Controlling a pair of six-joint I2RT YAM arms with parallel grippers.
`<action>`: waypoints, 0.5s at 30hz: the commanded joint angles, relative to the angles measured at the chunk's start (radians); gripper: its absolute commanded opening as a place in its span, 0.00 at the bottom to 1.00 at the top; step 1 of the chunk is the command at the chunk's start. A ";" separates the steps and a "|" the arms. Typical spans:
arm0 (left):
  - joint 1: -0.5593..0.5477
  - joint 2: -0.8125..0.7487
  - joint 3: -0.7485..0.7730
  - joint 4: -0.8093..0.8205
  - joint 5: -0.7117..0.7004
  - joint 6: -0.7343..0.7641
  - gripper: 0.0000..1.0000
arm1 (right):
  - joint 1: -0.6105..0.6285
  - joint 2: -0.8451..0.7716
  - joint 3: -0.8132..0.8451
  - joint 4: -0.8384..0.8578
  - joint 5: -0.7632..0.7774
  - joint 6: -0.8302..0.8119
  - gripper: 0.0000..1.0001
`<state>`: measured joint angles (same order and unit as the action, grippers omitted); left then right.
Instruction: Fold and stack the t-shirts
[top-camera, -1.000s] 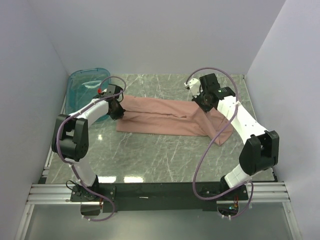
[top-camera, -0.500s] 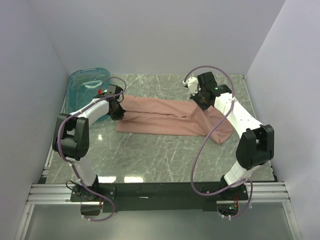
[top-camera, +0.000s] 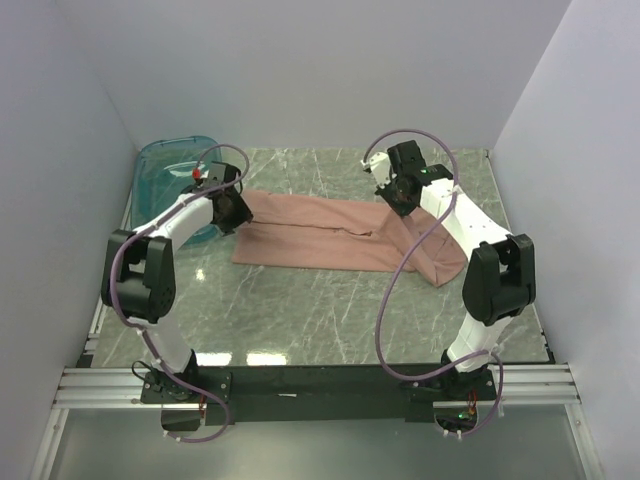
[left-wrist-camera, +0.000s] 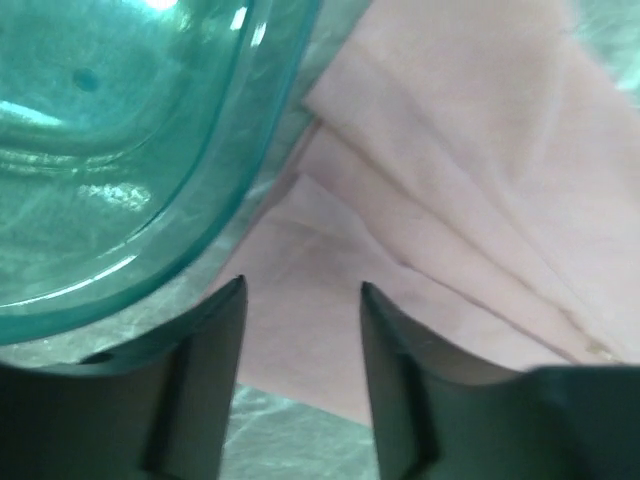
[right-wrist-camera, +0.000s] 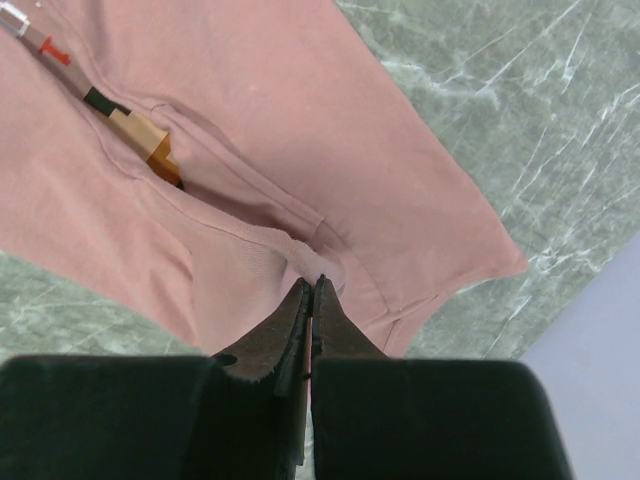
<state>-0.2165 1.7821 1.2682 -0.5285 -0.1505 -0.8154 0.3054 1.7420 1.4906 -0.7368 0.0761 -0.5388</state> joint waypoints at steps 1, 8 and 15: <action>0.003 -0.118 0.027 0.085 0.074 0.057 0.57 | 0.004 0.010 0.048 0.039 0.024 0.016 0.00; 0.002 -0.280 -0.087 0.191 0.161 0.163 0.60 | 0.004 0.005 0.039 0.043 0.013 0.017 0.00; 0.003 -0.463 -0.309 0.295 0.239 0.234 0.60 | 0.004 -0.025 0.023 0.030 -0.022 0.014 0.00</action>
<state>-0.2127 1.3754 1.0286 -0.3130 0.0181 -0.6399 0.3054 1.7584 1.4925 -0.7254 0.0795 -0.5354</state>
